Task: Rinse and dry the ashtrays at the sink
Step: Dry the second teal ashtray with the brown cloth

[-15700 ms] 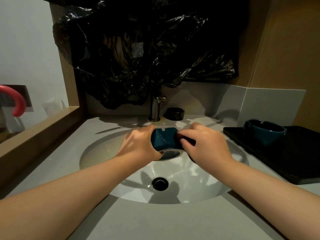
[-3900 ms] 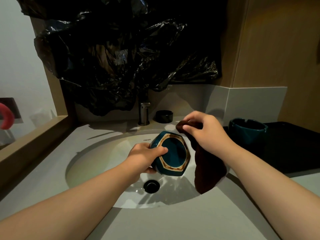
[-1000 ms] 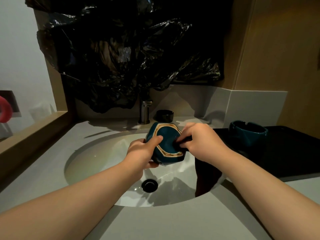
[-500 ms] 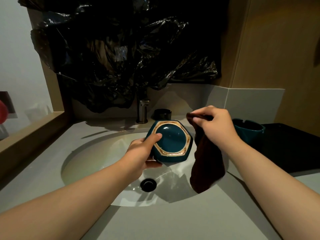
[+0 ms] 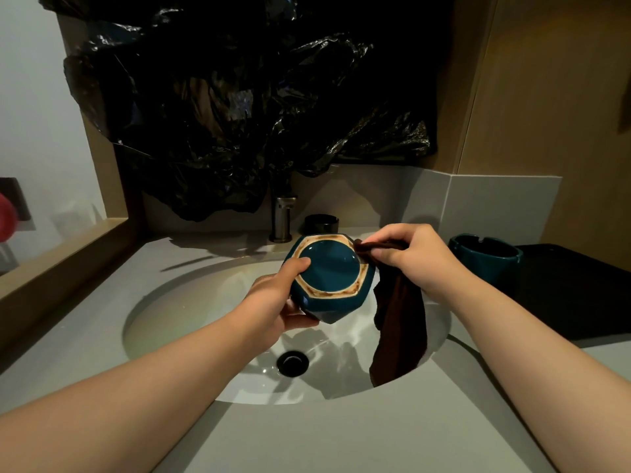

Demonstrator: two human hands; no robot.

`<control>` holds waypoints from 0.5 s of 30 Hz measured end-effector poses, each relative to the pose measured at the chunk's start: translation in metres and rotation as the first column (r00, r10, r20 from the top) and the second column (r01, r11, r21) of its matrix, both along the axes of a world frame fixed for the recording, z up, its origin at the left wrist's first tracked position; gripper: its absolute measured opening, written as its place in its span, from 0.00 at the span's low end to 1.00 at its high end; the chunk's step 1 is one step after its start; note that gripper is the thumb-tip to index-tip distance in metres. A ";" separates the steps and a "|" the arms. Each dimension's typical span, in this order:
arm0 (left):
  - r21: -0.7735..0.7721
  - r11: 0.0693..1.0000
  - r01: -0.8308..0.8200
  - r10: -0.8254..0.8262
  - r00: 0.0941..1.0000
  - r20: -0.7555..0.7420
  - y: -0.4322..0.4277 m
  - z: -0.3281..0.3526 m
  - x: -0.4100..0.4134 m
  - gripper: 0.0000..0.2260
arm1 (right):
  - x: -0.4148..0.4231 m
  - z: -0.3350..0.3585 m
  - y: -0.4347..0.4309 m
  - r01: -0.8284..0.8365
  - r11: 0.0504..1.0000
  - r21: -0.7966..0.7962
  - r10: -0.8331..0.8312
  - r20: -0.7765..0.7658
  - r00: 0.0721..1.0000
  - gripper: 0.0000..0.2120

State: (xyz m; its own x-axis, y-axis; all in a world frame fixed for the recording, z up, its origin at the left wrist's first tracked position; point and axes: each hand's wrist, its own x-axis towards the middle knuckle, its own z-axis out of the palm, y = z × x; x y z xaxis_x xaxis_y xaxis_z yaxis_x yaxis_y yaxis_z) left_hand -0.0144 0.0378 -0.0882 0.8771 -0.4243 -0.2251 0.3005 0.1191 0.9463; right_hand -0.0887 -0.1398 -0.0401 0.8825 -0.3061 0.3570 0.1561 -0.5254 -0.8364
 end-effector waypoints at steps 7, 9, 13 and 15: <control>-0.114 0.990 -0.089 0.076 0.991 -0.108 0.001 0.000 0.003 0.12 | 0.001 -0.005 0.009 0.036 0.998 -0.047 -0.034 0.034 0.999 0.11; -0.133 0.984 -0.119 0.102 0.986 -0.129 0.002 0.000 0.004 0.14 | 0.001 -0.008 0.014 0.028 0.995 -0.095 -0.023 0.054 0.998 0.10; -0.142 0.978 -0.153 0.129 0.978 -0.161 0.003 -0.001 0.005 0.18 | 0.000 -0.011 0.028 -0.041 0.958 -0.283 0.060 0.061 0.996 0.09; -0.118 0.980 -0.162 0.143 0.977 -0.156 0.001 -0.003 0.006 0.19 | -0.001 -0.015 0.039 -0.049 0.904 -0.424 0.083 0.062 0.995 0.08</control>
State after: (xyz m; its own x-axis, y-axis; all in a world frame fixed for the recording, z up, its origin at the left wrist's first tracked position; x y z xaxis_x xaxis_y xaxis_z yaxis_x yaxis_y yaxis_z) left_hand -0.0084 0.0391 -0.0913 0.8952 -0.3223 -0.3079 0.4034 0.2920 0.8672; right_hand -0.0894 -0.1010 -0.0546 0.8604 -0.0542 0.5067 0.2572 -0.8122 -0.5236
